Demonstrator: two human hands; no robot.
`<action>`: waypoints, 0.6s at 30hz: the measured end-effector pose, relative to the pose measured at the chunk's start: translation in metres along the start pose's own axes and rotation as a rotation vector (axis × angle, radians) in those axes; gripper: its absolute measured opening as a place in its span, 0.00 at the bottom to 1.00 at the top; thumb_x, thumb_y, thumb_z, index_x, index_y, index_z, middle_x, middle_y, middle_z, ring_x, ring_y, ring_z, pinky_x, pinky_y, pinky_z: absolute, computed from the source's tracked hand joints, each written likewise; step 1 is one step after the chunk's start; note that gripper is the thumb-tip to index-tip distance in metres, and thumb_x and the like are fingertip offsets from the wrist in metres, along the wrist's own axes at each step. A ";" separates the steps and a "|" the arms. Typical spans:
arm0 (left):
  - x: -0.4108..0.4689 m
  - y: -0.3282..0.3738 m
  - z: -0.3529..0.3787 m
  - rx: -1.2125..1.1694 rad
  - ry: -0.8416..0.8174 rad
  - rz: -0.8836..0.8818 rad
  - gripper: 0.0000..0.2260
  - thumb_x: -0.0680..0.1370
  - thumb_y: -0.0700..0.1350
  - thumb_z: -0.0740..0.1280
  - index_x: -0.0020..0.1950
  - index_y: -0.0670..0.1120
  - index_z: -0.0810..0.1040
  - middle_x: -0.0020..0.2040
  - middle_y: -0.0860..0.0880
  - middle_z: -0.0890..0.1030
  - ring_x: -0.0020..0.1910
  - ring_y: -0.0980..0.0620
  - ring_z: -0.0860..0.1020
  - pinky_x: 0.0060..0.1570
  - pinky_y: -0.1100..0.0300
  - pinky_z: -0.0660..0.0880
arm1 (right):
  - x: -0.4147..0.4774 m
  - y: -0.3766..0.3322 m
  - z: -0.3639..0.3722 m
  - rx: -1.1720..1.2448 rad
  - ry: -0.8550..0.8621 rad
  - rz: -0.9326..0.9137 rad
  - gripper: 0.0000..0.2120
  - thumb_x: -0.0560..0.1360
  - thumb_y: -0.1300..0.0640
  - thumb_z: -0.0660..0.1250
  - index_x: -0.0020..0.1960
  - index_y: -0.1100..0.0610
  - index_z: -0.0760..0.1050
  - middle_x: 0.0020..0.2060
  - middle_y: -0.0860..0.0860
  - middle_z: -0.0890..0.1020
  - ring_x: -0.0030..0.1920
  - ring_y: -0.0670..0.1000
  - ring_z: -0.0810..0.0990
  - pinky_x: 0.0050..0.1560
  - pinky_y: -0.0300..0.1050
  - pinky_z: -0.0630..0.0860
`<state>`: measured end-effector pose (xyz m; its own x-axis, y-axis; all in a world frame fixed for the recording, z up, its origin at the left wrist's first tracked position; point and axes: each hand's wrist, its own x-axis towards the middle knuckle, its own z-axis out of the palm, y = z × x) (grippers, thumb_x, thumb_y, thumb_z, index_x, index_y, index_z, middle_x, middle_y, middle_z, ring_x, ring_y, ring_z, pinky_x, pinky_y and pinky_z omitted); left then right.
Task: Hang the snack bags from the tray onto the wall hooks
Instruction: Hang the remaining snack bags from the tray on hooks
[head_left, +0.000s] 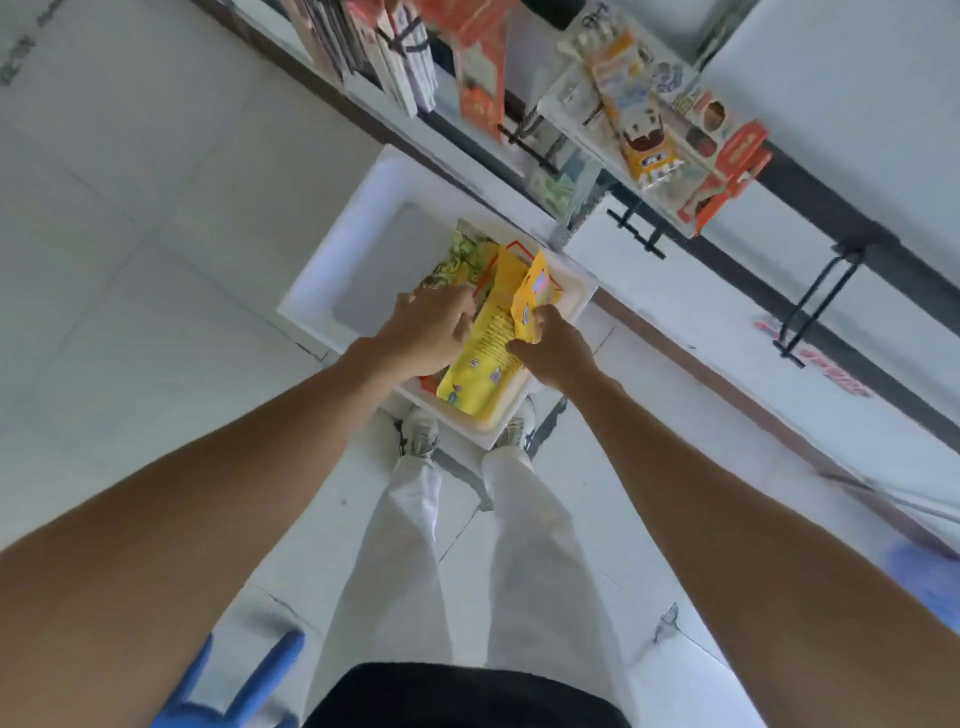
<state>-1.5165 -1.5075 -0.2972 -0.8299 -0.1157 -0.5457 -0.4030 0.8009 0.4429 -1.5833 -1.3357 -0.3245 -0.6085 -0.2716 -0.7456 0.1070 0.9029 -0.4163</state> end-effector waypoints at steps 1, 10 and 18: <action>0.007 -0.005 0.007 0.008 -0.004 0.028 0.10 0.80 0.40 0.62 0.60 0.44 0.75 0.49 0.46 0.80 0.50 0.47 0.79 0.63 0.44 0.71 | 0.009 -0.001 0.008 0.018 0.040 0.014 0.33 0.77 0.50 0.68 0.77 0.55 0.58 0.70 0.57 0.72 0.67 0.60 0.73 0.54 0.47 0.68; 0.038 -0.047 0.027 0.007 -0.065 0.216 0.24 0.81 0.41 0.61 0.77 0.49 0.62 0.67 0.44 0.75 0.58 0.45 0.77 0.59 0.49 0.73 | 0.063 -0.002 0.078 0.199 0.385 0.121 0.32 0.76 0.54 0.68 0.77 0.50 0.60 0.74 0.55 0.68 0.66 0.60 0.72 0.56 0.45 0.68; 0.038 -0.054 0.009 0.004 -0.078 0.230 0.25 0.81 0.41 0.60 0.79 0.48 0.60 0.75 0.47 0.69 0.70 0.47 0.71 0.67 0.51 0.69 | 0.043 0.000 0.074 0.236 0.491 0.137 0.20 0.81 0.60 0.57 0.67 0.47 0.78 0.51 0.59 0.84 0.50 0.63 0.80 0.41 0.44 0.69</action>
<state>-1.5225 -1.5494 -0.3481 -0.8674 0.1155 -0.4840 -0.2051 0.8032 0.5593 -1.5515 -1.3718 -0.3948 -0.8650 0.0808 -0.4953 0.3500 0.8044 -0.4800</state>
